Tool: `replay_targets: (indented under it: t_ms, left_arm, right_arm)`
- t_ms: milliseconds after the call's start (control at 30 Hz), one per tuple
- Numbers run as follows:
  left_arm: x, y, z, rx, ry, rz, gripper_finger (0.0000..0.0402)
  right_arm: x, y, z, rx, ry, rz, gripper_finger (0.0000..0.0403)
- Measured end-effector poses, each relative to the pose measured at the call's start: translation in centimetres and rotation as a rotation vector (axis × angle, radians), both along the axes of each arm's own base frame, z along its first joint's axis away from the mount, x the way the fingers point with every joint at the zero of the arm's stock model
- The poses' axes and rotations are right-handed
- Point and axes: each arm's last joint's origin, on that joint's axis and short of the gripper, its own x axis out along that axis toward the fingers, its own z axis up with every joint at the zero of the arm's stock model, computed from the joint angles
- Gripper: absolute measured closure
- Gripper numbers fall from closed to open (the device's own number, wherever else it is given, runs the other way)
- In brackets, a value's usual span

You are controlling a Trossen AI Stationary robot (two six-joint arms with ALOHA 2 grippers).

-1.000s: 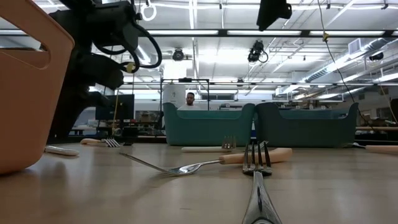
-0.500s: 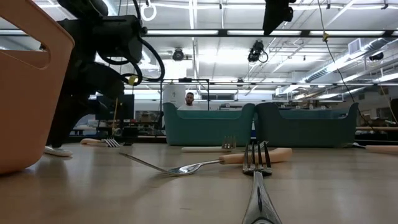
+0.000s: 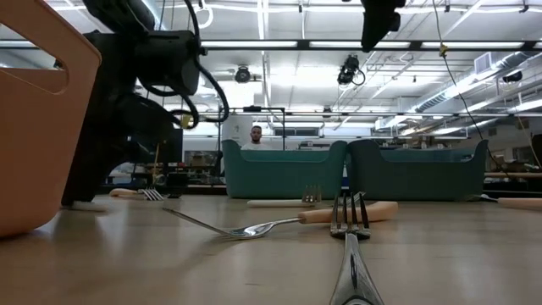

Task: Sort silverware by color (type)
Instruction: Put the white fork into the green bin

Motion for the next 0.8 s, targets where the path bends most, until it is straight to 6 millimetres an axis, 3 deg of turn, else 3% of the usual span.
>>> replay_targets:
  t_ms: [233,433,800]
  left_arm:
    - [0.8,1.3,0.1,0.020,-0.026,0.062,0.0302]
    - [1.3,2.7,0.1,0.026,-0.067,0.126,0.0347]
    - [2.3,4.1,0.8,-0.018,-0.104,0.168,0.0347]
  right_arm:
    - [-0.1,-0.6,0.0,-0.002,-0.002,-0.027,0.0282]
    - [0.0,-0.8,0.1,-0.009,-0.012,-0.039,0.0282]
    - [0.0,-0.8,0.1,-0.017,-0.013,-0.059,0.0282]
